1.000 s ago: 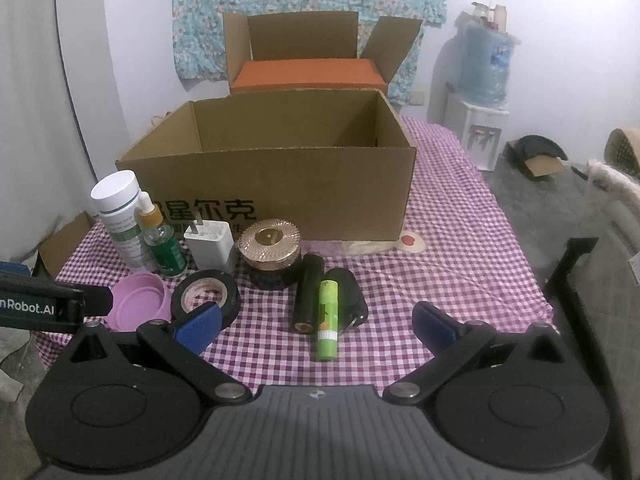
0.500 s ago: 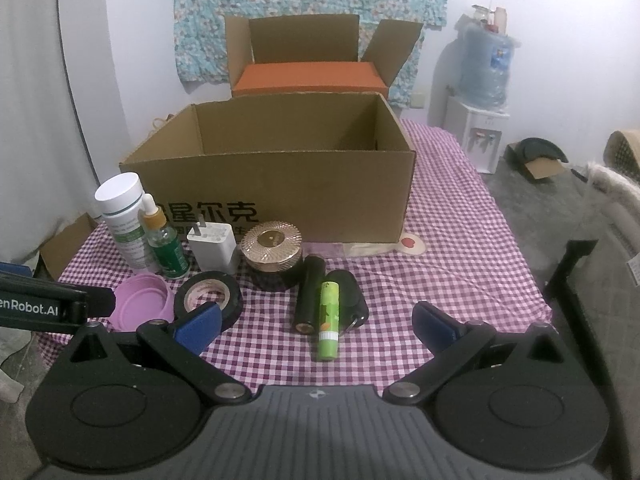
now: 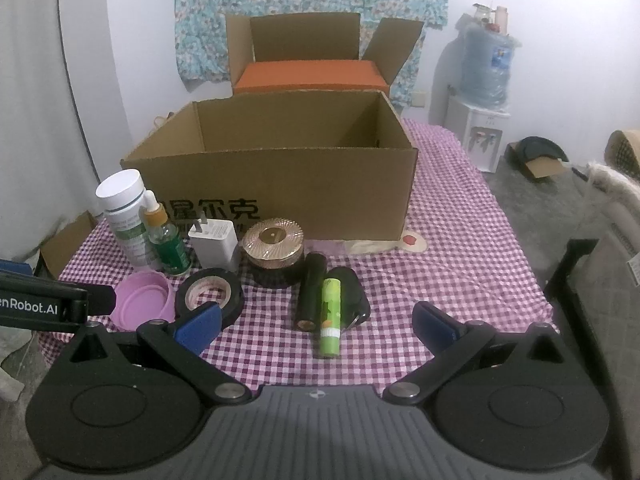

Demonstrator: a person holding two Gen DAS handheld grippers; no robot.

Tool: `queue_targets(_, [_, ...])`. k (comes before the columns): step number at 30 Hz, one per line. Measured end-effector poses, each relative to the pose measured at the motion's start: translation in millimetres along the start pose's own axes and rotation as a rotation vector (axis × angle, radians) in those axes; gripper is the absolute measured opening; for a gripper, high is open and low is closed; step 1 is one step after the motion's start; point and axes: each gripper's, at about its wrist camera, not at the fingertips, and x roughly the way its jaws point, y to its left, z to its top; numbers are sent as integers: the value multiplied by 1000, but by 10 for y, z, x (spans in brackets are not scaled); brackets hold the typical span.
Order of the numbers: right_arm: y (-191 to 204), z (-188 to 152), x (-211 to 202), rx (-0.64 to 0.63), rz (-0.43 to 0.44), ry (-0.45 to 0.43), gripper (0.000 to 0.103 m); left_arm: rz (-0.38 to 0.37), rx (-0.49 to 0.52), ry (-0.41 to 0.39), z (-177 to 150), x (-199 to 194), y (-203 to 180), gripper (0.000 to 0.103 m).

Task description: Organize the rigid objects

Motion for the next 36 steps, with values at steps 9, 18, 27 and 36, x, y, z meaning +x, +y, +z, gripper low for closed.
queue_targets(9, [13, -2, 11, -3, 1, 4, 103, -2, -3, 6, -6, 21, 9, 103])
queue_targets(18, [25, 4, 47, -1, 1, 10, 103, -3, -5, 15, -10, 67, 16, 103])
queue_targets(27, [6, 1, 90, 6, -2, 19, 103, -11, 5, 30, -6, 124, -10, 103])
queue_targets(36, [8, 10, 136, 7, 3, 27, 103, -9, 8, 40, 20, 170, -25, 103])
